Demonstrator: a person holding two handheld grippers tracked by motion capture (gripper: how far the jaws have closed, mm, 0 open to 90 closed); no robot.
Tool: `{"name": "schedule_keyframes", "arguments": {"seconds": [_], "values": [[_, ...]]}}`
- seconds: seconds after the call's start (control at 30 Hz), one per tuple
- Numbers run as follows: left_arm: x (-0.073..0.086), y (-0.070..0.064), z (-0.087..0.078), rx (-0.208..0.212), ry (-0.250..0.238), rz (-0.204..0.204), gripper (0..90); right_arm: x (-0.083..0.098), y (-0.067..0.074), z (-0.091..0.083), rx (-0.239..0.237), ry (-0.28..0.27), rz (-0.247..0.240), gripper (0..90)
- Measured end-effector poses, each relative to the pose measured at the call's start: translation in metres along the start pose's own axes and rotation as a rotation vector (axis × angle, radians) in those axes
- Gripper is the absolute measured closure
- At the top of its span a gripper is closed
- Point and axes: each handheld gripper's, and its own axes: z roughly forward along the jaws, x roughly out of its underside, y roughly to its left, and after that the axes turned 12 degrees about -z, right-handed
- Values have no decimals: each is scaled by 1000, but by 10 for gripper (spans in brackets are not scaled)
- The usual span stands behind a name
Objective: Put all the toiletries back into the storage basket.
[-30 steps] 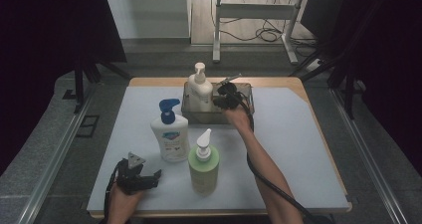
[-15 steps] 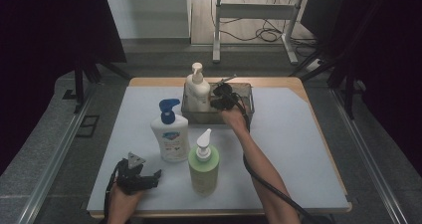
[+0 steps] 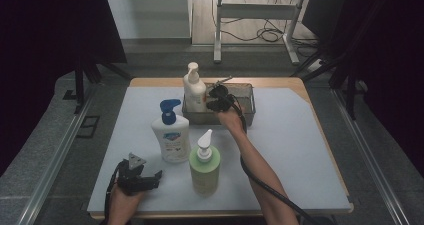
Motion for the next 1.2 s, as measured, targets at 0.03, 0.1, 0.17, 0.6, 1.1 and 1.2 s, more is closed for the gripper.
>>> {"name": "schedule_keyframes", "arguments": {"seconds": [0.03,0.1,0.17,0.6,1.1,1.2], "values": [[0,0,0,0,0,0,113,0,1,0,-3,0,-3,897],[0,0,0,0,0,0,113,-1,1,1,-4,1,-4,896],[0,0,0,0,0,0,113,-2,3,1,-4,0,-5,897],[0,0,0,0,1,0,113,-7,9,4,-15,-6,-8,896],[0,0,0,0,0,0,113,-13,19,7,-38,-13,-18,897],[0,0,0,1,-3,-4,113,-13,19,8,-40,-13,-12,896]]}}
